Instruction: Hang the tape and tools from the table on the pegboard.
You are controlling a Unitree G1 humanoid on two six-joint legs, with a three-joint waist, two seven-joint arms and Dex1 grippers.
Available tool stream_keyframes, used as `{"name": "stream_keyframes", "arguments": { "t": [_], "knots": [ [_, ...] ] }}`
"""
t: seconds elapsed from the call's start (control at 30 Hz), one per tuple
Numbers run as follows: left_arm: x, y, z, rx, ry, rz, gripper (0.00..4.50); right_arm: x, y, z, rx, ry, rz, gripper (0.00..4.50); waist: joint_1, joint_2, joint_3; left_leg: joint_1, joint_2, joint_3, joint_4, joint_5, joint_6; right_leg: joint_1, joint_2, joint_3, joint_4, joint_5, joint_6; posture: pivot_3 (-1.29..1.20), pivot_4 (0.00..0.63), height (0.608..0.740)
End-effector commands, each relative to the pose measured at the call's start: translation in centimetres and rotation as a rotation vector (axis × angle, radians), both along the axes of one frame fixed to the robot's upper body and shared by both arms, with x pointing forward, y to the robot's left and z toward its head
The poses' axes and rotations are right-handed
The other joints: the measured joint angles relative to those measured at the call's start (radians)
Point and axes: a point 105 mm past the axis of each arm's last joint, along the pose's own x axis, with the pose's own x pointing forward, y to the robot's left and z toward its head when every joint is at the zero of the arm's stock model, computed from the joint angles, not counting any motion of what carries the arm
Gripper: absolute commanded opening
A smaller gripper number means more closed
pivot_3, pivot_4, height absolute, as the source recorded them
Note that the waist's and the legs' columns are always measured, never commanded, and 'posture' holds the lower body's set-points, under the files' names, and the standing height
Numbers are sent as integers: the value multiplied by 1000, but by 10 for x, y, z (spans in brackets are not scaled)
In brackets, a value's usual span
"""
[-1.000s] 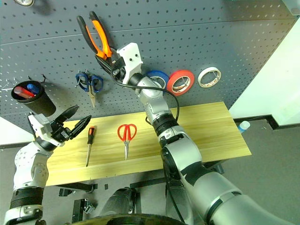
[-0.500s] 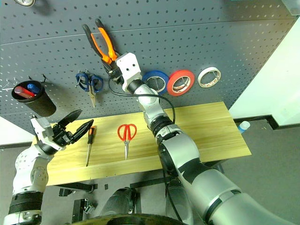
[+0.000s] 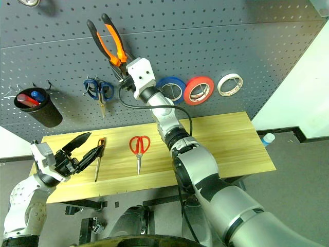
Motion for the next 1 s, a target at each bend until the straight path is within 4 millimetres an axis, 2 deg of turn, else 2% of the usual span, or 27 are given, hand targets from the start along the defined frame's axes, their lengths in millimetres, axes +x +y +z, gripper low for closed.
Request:
{"name": "stream_keyframes", "arguments": {
  "t": [0.03, 0.4, 0.6, 0.87, 1.0],
  "knots": [
    [-5, 4, 14, 6, -39, 18, 3626, -7, 3, 26, 54, -87, 19, 2111, 1, 0, 7, 0, 1, 0, 0, 0, 0, 0, 1, 0, 0, 0, -1, 109, 177, 740],
    [-16, 7, 15, 9, -9, 34, 3626, -3, 2, 23, 29, -72, -17, 2111, 4, -3, 41, 3, 12, 0, -2, 0, 0, -1, 12, 0, 3, -2, -13, 126, 205, 740],
    [-19, 7, 13, 7, 4, 41, 3626, -1, 6, 22, -1, -70, -27, 2111, 10, -4, 49, 3, 12, 0, -2, 0, 0, -1, 13, 0, 3, -2, -13, 133, 209, 740],
    [-20, 7, 13, 4, 8, 48, 3626, 0, 6, 34, 17, -86, -42, 2111, 23, -3, 50, 3, 12, 0, -2, 0, 0, -2, 13, 0, 2, -2, -13, 143, 206, 740],
    [-20, 8, 14, 6, 6, 53, 3626, 3, 7, 27, -23, -77, -69, 2111, 23, -4, 50, 2, 12, 0, -2, 0, 0, -2, 13, 0, 2, -3, -14, 153, 201, 740]
  ]
}}
